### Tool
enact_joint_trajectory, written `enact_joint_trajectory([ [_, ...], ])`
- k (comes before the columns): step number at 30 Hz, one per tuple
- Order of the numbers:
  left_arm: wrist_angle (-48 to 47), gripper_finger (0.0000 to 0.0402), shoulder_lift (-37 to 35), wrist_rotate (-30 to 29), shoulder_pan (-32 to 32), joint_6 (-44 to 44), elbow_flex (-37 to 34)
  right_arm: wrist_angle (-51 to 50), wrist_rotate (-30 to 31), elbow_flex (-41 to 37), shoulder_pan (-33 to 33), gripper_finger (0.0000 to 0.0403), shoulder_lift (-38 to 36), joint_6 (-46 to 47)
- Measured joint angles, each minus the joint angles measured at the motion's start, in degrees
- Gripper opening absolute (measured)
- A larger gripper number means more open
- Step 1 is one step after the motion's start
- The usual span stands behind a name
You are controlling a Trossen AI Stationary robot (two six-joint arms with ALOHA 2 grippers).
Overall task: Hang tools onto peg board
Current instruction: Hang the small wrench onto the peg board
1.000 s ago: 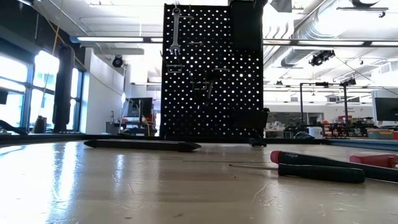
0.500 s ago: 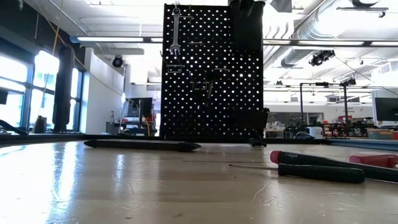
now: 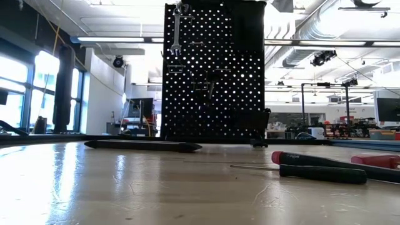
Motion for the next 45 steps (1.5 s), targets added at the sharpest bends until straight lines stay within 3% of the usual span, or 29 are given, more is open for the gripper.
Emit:
enact_joint_trajectory([
  [6, -1.2, 0.0, 0.0, -0.6, 0.0, 0.0, 0.0, -5.0, -4.9, 4.7, -3.8, 0.0003, 0.0, -0.5],
  [12, 1.6, 0.0, 0.0, -13.0, 0.3, 2.2, 0.0, -14.7, -10.0, 4.8, -1.5, 0.0003, 0.0, 2.5],
  [17, 9.7, 0.0004, 0.0, -16.3, 2.2, 6.2, 0.0, -19.0, -10.4, 4.8, 2.8, 0.0003, 0.0, 4.7],
  [23, 16.1, 0.0061, 0.0, -15.3, 4.1, 7.2, 0.0, -21.8, -8.0, 4.8, 7.5, 0.0003, 0.0, 6.4],
  [27, 16.9, 0.0116, 0.0, -14.3, 5.8, 2.4, 0.0, -22.9, -5.4, 4.8, 9.9, 0.0003, 0.0, 6.6],
  [31, 16.6, 0.0149, 0.0, -9.2, 8.0, -3.8, 0.0, -22.5, -3.6, 4.8, 11.2, 0.0003, 0.0, 6.6],
  [40, 15.2, 0.0158, 0.0, -0.4, 12.5, -14.7, 0.0, -22.5, -2.8, 4.8, 12.0, 0.0003, 0.0, 7.3],
  [45, 13.8, 0.0143, 0.0, 1.1, 13.0, -14.5, 1.1, -22.8, -2.8, 4.8, 12.0, 0.0003, 0.0, 7.7],
])
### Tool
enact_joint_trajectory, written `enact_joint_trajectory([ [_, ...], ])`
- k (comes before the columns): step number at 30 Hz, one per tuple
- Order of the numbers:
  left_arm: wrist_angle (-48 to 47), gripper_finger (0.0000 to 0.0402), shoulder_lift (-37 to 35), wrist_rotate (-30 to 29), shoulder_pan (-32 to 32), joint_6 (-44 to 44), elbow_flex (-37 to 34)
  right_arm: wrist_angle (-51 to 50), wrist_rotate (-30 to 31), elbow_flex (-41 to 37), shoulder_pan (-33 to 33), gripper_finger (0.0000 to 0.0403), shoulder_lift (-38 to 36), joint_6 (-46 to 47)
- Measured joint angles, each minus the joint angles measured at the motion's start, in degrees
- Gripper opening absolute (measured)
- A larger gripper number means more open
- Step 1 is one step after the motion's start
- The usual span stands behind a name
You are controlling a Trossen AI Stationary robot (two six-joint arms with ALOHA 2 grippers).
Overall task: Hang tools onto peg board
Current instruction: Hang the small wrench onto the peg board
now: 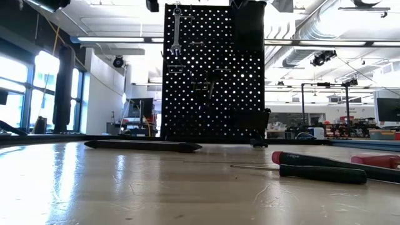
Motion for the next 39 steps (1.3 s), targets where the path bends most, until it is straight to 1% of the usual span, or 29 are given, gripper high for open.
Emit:
enact_joint_trajectory([
  [4, -4.6, 0.0102, 0.0, 1.5, 0.0, 3.2, 3.0, -0.2, 0.0, 0.0, -0.1, 0.0003, 0.2, 0.2],
  [10, -16.7, 0.0036, 0.0, 1.0, 0.4, 4.4, 8.1, -0.7, -0.3, 0.0, 0.0, 0.0003, 0.2, 0.1],
  [13, -17.4, 0.0008, 0.0, 0.8, 0.2, 5.7, 8.5, -1.3, -0.4, -0.1, 0.2, 0.0003, 0.2, 0.1],
  [16, -17.6, 0.0006, -0.1, -0.7, -0.4, 7.0, 8.5, -1.7, 0.6, 0.0, 0.7, 0.0003, 0.2, 0.1],
  [19, -20.0, 0.0003, -1.0, -1.3, -0.9, 7.1, 8.5, -1.8, 2.5, 0.0, 1.5, 0.0003, 0.2, 0.1],
  [22, -22.2, 0.0002, -2.1, -2.0, -1.5, 7.2, 8.5, -1.8, 3.1, 0.0, 2.0, 0.0003, 0.1, 0.1],
  [31, -27.9, 0.0001, -6.1, -5.0, -3.6, 8.5, 8.4, -0.9, 3.3, 0.2, 2.2, 0.0002, -0.1, 0.4],
  [36, -27.7, 0.0001, -6.2, -5.4, -3.8, 8.1, 8.4, 0.8, 2.0, 0.1, 2.2, 0.0002, -0.1, 0.1],
  [39, -27.2, 0.0001, -6.2, -5.5, -3.8, 8.3, 8.4, 1.0, 2.0, 0.0, 2.2, 0.0012, -0.1, 0.1],
])
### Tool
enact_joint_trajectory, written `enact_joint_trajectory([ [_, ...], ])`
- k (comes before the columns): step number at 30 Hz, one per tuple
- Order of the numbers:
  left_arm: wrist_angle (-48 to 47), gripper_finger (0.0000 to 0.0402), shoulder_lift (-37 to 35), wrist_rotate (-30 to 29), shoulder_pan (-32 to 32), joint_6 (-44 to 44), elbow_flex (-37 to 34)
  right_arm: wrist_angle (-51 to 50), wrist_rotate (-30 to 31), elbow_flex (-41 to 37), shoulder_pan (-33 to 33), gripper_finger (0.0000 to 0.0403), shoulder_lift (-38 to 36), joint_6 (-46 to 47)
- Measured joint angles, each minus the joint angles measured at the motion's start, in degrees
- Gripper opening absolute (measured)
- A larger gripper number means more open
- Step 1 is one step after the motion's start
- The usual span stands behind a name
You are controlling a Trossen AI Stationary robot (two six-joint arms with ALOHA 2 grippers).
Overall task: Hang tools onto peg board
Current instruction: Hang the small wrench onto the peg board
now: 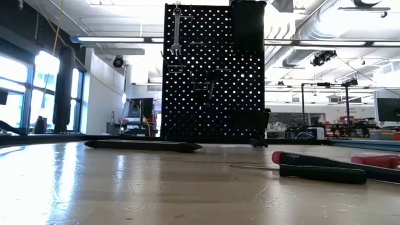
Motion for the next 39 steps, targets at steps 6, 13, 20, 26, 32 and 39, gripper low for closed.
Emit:
enact_joint_trajectory([
  [6, 2.1, 0.0, -0.2, -0.1, -0.1, 1.3, 0.0, -0.5, 0.5, -0.2, 0.0, 0.0054, 0.1, 0.0],
  [13, 1.8, 0.0, -0.2, 0.6, 0.0, 1.1, 0.0, 3.1, 0.4, -0.2, 0.0, 0.0088, 0.2, -1.8],
  [20, 1.8, 0.0, -0.2, 0.7, 0.0, 0.3, 0.0, 6.8, 0.4, -0.2, 0.0, 0.0092, 0.2, -3.8],
  [26, 2.9, 0.0, -0.2, 1.0, 0.0, 0.3, 0.0, 8.8, -0.1, -0.2, 0.0, 0.0092, 2.8, -3.9],
  [32, 2.5, 0.0, -0.1, 1.5, 0.1, 0.1, 0.0, 9.6, 1.1, -0.2, -0.2, 0.0084, 4.4, -4.3],
  [39, 0.4, 0.0, -0.1, 1.5, 0.1, -1.3, 0.0, 9.5, 1.1, -0.1, -0.4, 0.0073, 3.9, -4.3],
])
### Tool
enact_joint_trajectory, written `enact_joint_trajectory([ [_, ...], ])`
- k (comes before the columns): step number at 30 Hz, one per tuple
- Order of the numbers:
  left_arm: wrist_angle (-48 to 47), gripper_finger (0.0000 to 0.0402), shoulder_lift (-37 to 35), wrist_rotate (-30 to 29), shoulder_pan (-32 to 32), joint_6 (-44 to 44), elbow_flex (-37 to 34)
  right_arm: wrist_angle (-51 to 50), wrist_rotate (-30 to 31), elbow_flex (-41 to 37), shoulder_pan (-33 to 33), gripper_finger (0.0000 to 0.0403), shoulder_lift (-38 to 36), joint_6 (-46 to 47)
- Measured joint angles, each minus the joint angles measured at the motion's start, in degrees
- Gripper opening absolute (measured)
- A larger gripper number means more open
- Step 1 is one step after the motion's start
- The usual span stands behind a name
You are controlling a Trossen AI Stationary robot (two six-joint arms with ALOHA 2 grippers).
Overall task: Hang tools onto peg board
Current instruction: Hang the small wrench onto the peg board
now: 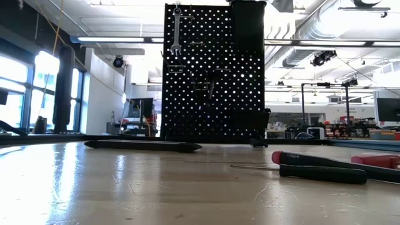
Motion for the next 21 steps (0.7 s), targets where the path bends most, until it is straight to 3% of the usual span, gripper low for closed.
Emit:
enact_joint_trajectory([
  [12, -0.5, 0.0, 0.0, 0.0, 0.0, -0.1, 0.0, -1.5, 0.0, 0.0, 0.0, 0.0069, 0.0, 1.3],
  [21, -0.5, 0.0, 0.0, -0.1, -0.1, -0.4, 0.0, -1.5, 0.1, 0.0, 0.0, 0.0009, 0.0, -0.5],
])
